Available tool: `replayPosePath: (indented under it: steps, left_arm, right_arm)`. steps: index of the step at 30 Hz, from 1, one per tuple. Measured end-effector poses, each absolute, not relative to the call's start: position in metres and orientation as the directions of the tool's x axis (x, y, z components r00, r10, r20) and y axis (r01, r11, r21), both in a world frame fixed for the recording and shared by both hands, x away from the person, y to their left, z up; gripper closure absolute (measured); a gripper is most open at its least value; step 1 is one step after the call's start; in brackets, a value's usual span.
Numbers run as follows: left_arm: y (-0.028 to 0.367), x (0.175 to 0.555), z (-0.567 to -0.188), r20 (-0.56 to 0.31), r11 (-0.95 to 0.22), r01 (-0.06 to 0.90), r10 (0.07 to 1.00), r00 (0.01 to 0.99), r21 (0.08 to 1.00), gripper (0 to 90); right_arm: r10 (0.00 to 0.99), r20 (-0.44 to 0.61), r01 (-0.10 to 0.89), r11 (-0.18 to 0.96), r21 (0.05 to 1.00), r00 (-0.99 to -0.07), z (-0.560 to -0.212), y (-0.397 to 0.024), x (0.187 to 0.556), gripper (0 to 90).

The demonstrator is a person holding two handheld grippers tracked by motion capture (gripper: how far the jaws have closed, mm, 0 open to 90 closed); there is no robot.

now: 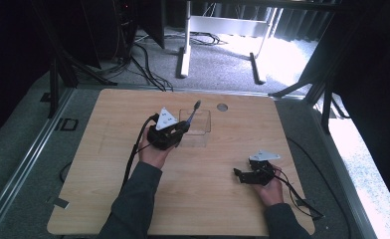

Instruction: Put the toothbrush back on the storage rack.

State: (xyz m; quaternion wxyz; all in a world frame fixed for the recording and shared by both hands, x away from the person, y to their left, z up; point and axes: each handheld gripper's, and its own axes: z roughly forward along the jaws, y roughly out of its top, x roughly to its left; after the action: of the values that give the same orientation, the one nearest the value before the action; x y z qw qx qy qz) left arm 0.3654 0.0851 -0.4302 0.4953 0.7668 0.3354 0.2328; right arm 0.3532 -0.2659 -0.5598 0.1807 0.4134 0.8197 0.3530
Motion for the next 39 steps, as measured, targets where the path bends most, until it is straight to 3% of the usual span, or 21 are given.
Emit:
replayPosePath:
  steps: [39]
  left_arm:
    - [0.074,0.377,-0.430,-0.005,-0.204,0.252,0.767,0.641,0.946,78.8]
  right_arm:
    - [0.805,-0.004,0.550,0.409,0.728,-0.593,-0.560,-0.266,0.353,20.1]
